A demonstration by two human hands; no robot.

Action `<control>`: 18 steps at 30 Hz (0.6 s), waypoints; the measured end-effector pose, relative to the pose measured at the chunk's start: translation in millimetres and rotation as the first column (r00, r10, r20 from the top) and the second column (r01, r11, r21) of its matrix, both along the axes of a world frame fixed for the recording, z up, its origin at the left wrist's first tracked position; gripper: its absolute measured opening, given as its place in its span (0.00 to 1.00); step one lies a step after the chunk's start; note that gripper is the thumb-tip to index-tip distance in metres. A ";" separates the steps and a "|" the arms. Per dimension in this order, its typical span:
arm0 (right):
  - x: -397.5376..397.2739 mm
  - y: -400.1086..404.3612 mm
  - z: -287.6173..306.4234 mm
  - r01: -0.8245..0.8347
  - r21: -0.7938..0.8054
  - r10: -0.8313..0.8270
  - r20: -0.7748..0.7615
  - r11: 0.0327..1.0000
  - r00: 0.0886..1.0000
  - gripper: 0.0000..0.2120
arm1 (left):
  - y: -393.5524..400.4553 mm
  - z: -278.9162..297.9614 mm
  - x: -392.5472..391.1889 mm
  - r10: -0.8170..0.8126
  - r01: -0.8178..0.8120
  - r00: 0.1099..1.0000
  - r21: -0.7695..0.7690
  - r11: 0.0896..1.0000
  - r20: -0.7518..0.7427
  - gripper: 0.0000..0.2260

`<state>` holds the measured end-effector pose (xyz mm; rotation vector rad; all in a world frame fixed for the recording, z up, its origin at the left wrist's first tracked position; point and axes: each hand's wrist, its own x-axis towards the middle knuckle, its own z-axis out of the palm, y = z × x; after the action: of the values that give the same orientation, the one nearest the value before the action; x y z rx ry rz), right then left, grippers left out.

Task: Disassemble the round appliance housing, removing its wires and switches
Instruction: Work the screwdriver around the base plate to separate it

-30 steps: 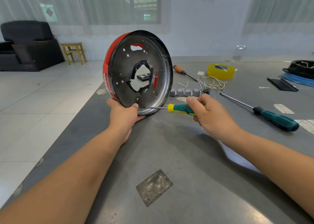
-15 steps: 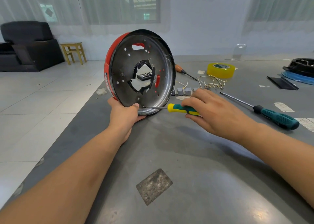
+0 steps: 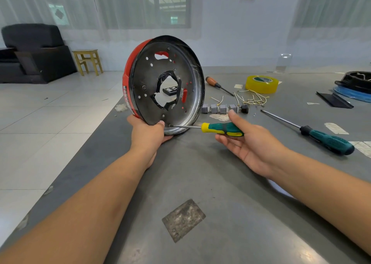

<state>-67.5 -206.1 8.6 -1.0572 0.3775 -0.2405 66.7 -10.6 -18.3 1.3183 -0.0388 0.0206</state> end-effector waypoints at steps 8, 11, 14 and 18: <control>-2.6 -2.2 0.7 -0.064 -0.599 -0.047 -0.168 0.798 0.985 0.33 | 0.5 -0.2 1.8 -0.003 0.003 1.000 -0.003 1.000 -0.019 0.19; -1.2 -11.8 0.4 0.001 -0.786 -0.070 -0.053 0.619 0.996 0.20 | 0.4 -1.2 0.8 -0.011 0.011 1.000 0.031 0.999 -0.005 0.18; -1.2 -21.6 3.3 0.135 -0.964 0.016 0.142 0.229 0.990 0.13 | 0.4 -1.4 0.6 -0.020 0.020 1.000 0.041 0.999 -0.010 0.18; -7.4 -37.2 9.0 0.384 -0.761 0.407 0.172 -0.523 0.897 0.14 | 0.5 0.5 2.1 -0.014 0.013 0.999 -0.009 1.000 -0.040 0.17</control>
<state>-74.8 -243.3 17.6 -2.9672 -0.7024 -0.9841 68.8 -10.1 -17.8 1.3097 -0.0139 -0.0168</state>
